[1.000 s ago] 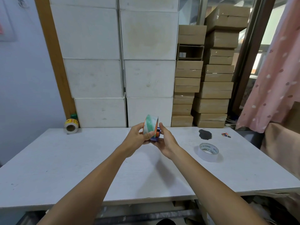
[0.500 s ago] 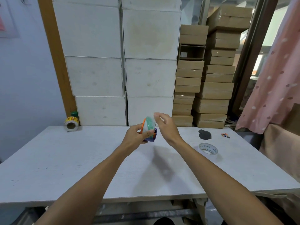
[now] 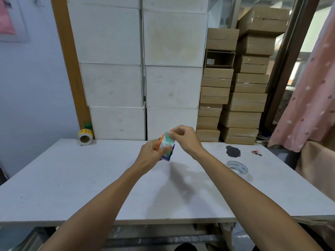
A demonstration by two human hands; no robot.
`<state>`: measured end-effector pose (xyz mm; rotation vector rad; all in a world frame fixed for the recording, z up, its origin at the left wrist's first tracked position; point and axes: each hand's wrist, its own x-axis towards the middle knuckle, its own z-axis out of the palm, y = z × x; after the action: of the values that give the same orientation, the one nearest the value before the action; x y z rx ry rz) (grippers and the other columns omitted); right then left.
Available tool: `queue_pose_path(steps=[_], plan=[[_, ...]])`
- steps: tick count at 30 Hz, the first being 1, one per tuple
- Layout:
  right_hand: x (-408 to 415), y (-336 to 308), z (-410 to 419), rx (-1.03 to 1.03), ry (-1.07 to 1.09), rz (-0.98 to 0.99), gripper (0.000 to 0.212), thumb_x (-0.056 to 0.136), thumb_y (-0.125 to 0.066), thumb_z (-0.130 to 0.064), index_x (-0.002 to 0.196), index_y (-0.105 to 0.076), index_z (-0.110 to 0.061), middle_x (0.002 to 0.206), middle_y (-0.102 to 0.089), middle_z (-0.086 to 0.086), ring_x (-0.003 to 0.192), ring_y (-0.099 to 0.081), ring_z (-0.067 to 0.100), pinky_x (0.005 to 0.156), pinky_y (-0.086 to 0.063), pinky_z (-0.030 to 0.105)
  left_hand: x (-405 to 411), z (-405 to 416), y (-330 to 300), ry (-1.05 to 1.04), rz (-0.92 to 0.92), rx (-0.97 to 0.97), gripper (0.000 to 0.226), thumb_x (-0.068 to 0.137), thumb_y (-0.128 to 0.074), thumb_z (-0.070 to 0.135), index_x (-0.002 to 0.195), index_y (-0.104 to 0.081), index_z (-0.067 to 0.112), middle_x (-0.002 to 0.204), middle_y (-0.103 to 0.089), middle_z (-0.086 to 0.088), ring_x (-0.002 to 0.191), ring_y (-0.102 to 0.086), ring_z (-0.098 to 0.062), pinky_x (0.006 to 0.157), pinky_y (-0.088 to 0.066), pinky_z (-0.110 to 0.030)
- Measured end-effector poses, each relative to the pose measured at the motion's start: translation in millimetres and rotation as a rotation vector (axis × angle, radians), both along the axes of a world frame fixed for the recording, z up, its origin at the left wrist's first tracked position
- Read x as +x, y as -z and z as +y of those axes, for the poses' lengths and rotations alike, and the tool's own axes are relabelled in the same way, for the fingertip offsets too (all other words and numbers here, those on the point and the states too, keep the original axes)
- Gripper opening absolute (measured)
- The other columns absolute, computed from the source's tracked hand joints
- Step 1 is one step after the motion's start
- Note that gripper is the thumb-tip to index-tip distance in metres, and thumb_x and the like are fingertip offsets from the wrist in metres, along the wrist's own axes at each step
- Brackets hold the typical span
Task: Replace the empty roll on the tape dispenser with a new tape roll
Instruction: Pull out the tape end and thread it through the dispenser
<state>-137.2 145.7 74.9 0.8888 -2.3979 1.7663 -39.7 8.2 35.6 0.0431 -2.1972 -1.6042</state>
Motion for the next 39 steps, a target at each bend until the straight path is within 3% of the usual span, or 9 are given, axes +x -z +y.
queue_pose_path(steps=[6,11,15,18,22,25,29,33,39], plan=[[-2.7,-5.7,-4.7,-0.016,0.016,0.009,0.013,0.086,-0.078,-0.018,0.085,-0.074,-0.006,0.083,-0.075,0.006,0.077,-0.066,0.015,0.078,-0.055,0.033,1.2,-0.6,1.2,-0.009,-0.021,0.058,0.030,0.096,-0.064,0.033,0.117,-0.073,0.013,0.098,-0.077,-0.008,0.093,-0.075,-0.024,0.079,-0.063,-0.035],[1.4,-11.4,-1.8,0.046,0.101,0.143,0.016,0.090,-0.072,-0.024,0.089,-0.072,-0.008,0.085,-0.074,0.002,0.074,-0.064,0.008,0.064,-0.048,0.016,1.1,-1.5,-0.2,0.020,-0.034,0.166,0.033,0.089,-0.073,0.036,0.109,-0.075,0.010,0.101,-0.076,-0.015,0.096,-0.074,-0.030,0.078,-0.064,-0.037],[0.4,-11.5,-0.5,0.041,0.198,0.181,0.018,0.094,-0.065,-0.028,0.092,-0.066,-0.010,0.083,-0.069,0.001,0.075,-0.063,0.011,0.064,-0.047,0.022,3.3,-0.2,-4.4,0.092,-0.032,0.179,0.047,0.070,-0.087,0.035,0.110,-0.074,0.014,0.102,-0.077,-0.013,0.095,-0.075,-0.025,0.078,-0.063,-0.036],[-2.7,-8.0,0.5,0.037,0.256,0.163,0.018,0.098,-0.059,-0.032,0.091,-0.059,-0.015,0.082,-0.067,-0.002,0.079,-0.066,0.017,0.070,-0.057,0.034,3.6,1.6,-7.8,0.118,-0.021,0.156,0.048,0.074,-0.088,0.024,0.116,-0.071,0.013,0.104,-0.077,-0.008,0.096,-0.075,-0.023,0.076,-0.063,-0.033],[-4.2,-5.8,1.8,0.046,0.259,0.151,0.018,0.098,-0.057,-0.034,0.086,-0.055,-0.021,0.077,-0.068,-0.003,0.076,-0.069,0.018,0.071,-0.060,0.044,3.4,-1.4,-8.4,0.128,-0.008,0.134,0.044,0.076,-0.085,0.027,0.115,-0.071,0.015,0.104,-0.077,-0.008,0.098,-0.074,-0.024,0.080,-0.063,-0.039],[-6.1,-13.6,3.8,0.036,0.256,0.147,0.019,0.097,-0.059,-0.031,0.088,-0.058,-0.014,0.070,-0.070,0.001,0.067,-0.069,0.017,0.060,-0.056,0.036,3.6,-4.0,-5.4,0.118,-0.023,0.094,0.046,0.072,-0.085,0.031,0.113,-0.072,0.014,0.103,-0.077,-0.010,0.098,-0.074,-0.027,0.081,-0.063,-0.044],[-9.2,-22.5,6.9,0.054,0.249,0.145,0.019,0.099,-0.059,-0.025,0.094,-0.061,-0.007,0.070,-0.072,0.002,0.056,-0.065,0.009,0.048,-0.043,0.013,5.1,-7.0,-2.0,0.114,-0.043,0.092,0.054,0.067,-0.085,0.037,0.114,-0.071,0.014,0.104,-0.076,-0.010,0.100,-0.073,-0.028,0.082,-0.063,-0.046],[-11.6,-27.2,4.9,0.037,0.265,0.156,0.020,0.099,-0.057,-0.026,0.096,-0.060,-0.006,0.071,-0.072,0.003,0.056,-0.064,0.009,0.051,-0.044,0.019,6.3,-5.9,-3.0,0.137,-0.060,0.081,0.065,0.063,-0.087,0.039,0.120,-0.068,0.013,0.109,-0.074,-0.009,0.104,-0.071,-0.028,0.082,-0.063,-0.043],[-20.2,-33.5,11.8,-0.008,0.317,0.134,0.020,0.101,-0.053,-0.024,0.099,-0.057,-0.005,0.070,-0.070,0.002,0.057,-0.063,0.010,0.054,-0.047,0.024,7.8,-7.0,-5.6,0.127,-0.043,0.078,0.056,0.068,-0.088,0.035,0.116,-0.070,0.012,0.105,-0.075,-0.009,0.102,-0.072,-0.029,0.076,-0.063,-0.037]])
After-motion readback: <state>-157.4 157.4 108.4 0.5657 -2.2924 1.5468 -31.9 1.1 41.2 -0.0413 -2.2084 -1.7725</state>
